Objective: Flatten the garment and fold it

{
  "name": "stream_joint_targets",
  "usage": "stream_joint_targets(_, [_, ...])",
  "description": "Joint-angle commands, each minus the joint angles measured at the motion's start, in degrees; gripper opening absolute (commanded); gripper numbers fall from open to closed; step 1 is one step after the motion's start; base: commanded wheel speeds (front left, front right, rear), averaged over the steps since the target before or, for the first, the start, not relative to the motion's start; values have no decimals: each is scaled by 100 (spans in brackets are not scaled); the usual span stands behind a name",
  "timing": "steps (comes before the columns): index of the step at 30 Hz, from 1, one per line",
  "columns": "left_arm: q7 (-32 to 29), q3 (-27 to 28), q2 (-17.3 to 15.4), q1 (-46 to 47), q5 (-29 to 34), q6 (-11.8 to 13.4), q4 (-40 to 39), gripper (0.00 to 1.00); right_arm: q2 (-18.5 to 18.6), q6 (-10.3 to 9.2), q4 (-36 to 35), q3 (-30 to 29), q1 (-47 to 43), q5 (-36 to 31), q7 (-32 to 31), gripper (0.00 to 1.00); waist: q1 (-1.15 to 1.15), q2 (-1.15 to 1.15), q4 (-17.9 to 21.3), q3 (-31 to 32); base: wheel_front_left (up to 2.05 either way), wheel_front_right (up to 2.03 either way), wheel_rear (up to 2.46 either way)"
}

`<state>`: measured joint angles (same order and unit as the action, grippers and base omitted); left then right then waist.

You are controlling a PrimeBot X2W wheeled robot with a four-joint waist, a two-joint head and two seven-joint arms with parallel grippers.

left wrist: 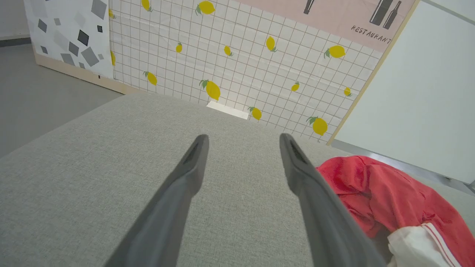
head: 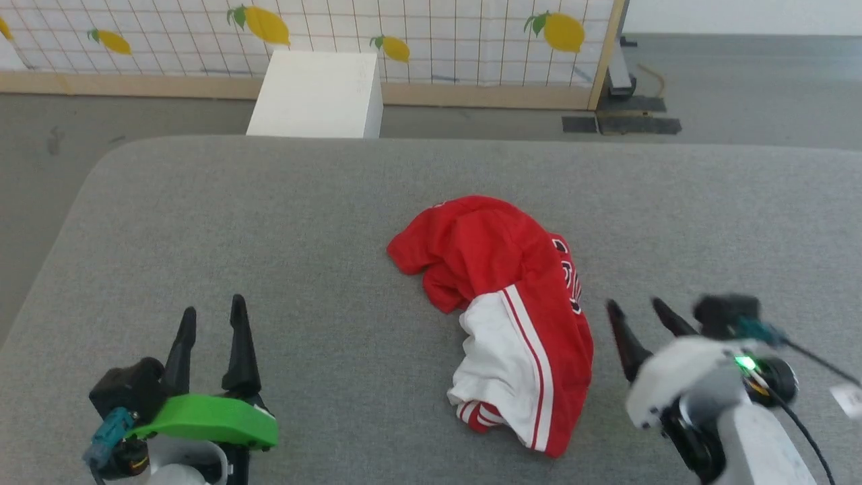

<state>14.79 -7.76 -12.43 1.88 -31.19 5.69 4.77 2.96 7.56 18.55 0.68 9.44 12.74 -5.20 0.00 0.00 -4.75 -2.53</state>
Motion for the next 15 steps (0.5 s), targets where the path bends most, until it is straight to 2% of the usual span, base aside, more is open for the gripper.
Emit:
stream_joint_targets(1, [19, 53, 90, -94, 104, -95, -27, 100, -8, -8, 57, 147, 303, -21, -375, 100, 0, 0, -99, -182, 0, 0, 0])
stream_joint_targets(6, [20, 215, 346, -41, 356, -351, 58, 100, -8, -8, 256, 662, 1005, -269, -1891, 100, 0, 0, -371, -366, 0, 0, 0])
stream_joint_targets(8, [20, 294, 448, 19, 414, -436, 86, 100, -8, -8, 254, 788, 1169, -369, -2237, 100, 0, 0, -481, -441, 0, 0, 0])
stream_joint_targets(15, [20, 456, 658, 150, 561, -745, 286, 100, -8, -8, 245, 822, 1304, -586, -2773, 100, 0, 0, -724, -625, 0, 0, 0])
